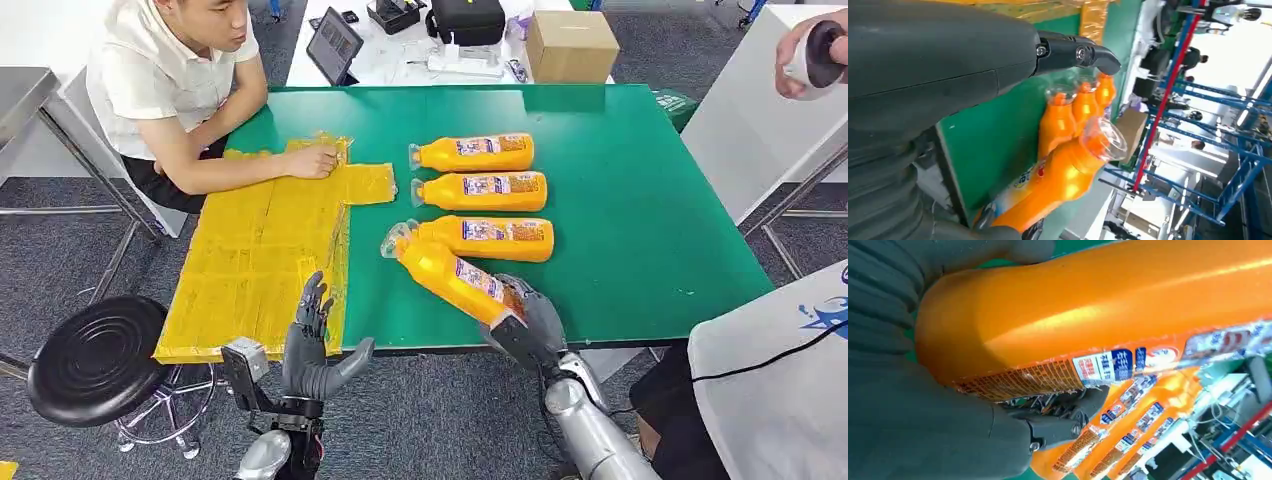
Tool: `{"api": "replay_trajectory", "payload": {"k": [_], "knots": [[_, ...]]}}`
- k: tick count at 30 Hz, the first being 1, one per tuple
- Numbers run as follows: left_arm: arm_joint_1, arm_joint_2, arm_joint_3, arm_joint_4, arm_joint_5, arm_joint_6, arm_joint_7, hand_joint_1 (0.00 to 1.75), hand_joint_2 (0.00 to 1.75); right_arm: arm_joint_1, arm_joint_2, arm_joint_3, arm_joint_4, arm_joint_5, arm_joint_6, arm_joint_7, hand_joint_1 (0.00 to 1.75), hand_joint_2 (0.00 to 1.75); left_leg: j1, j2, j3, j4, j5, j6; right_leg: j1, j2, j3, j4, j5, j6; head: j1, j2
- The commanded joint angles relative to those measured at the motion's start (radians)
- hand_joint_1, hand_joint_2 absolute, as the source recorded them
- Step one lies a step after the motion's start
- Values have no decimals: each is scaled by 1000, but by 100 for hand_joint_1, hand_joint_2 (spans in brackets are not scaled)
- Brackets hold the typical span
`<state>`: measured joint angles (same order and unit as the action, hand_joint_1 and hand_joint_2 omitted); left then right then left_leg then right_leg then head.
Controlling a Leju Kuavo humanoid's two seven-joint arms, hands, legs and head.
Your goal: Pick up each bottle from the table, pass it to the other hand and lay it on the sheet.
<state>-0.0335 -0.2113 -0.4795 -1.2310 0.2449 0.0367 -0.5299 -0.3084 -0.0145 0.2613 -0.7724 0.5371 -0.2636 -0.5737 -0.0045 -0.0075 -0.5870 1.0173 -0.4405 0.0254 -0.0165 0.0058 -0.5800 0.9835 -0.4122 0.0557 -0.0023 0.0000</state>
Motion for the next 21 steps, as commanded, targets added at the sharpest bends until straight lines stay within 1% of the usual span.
{"api": "replay_trajectory", "payload": {"k": [1, 5, 11, 13, 15, 16, 17, 18, 19, 20, 21], "knots": [[8, 42, -28, -17, 70, -42, 34, 0, 175, 99, 29, 21, -211, -42, 31, -7, 175, 175, 0, 1, -1, 0, -1, -2, 1, 0, -1, 0, -1, -2, 0, 0], [1, 44, -33, -10, 69, -53, 33, 0, 175, 92, 33, 33, -217, -44, 37, -4, 175, 175, 0, 1, -6, 0, 0, -1, 0, 1, -6, 0, 0, -2, 0, 0], [-3, 47, -37, -7, 68, -68, 31, 0, 175, 86, 31, 39, -211, -53, 43, -11, 173, 175, 0, 1, -5, -1, -1, -2, 1, 0, -5, 0, -1, -3, 0, 0], [-22, 56, -49, 12, 80, -134, 37, 0, 175, 60, 52, 71, -203, -74, 86, -35, 175, 175, 0, 0, -7, -1, 0, -1, 0, 1, -7, 0, 0, -1, 0, 0], [-36, 54, -49, 27, 76, -152, 42, 0, 175, 42, 75, 101, -196, -72, 93, -32, 173, 175, 0, 2, -8, 0, 0, -2, 0, 2, -8, 0, 0, -2, 0, 0], [-47, 48, -45, 39, 74, -157, 51, 0, 175, 34, 88, 127, -192, -72, 99, -29, 175, 175, 0, 2, -9, 0, 0, -1, 0, 2, -9, 0, 0, -1, 0, 0], [-55, 40, -37, 50, 80, -159, 61, 0, 175, 35, 95, 145, -198, -77, 98, -36, 173, 175, 0, 4, -8, 0, -1, -2, 1, 4, -9, 1, 0, -3, 0, 0], [-57, 20, -13, 64, 124, -141, 103, 0, 175, 50, 97, 173, -220, -81, 99, -36, 169, 175, 0, 3, -9, 0, -1, -2, 0, 3, -9, 1, 0, -2, 0, 0], [-62, 12, -7, 69, 142, -137, 110, 0, 175, 61, 95, 192, -237, -78, 97, -43, 166, 175, 0, 4, -8, 0, -1, -2, 0, 3, -9, 1, 0, -3, 0, 0], [-73, 11, -10, 77, 164, -148, 112, 0, 175, 68, 90, 213, -248, -82, 93, -54, 161, 175, 1, 3, -8, -1, -1, -2, 1, 2, -9, 0, 0, -3, 0, 0], [-82, 11, -13, 86, 186, -163, 113, 0, 175, 71, 88, 227, -251, -91, 92, -64, 159, 175, 0, 0, -9, 0, 0, -1, 0, 0, -9, 0, 0, -2, 0, 0]]}}
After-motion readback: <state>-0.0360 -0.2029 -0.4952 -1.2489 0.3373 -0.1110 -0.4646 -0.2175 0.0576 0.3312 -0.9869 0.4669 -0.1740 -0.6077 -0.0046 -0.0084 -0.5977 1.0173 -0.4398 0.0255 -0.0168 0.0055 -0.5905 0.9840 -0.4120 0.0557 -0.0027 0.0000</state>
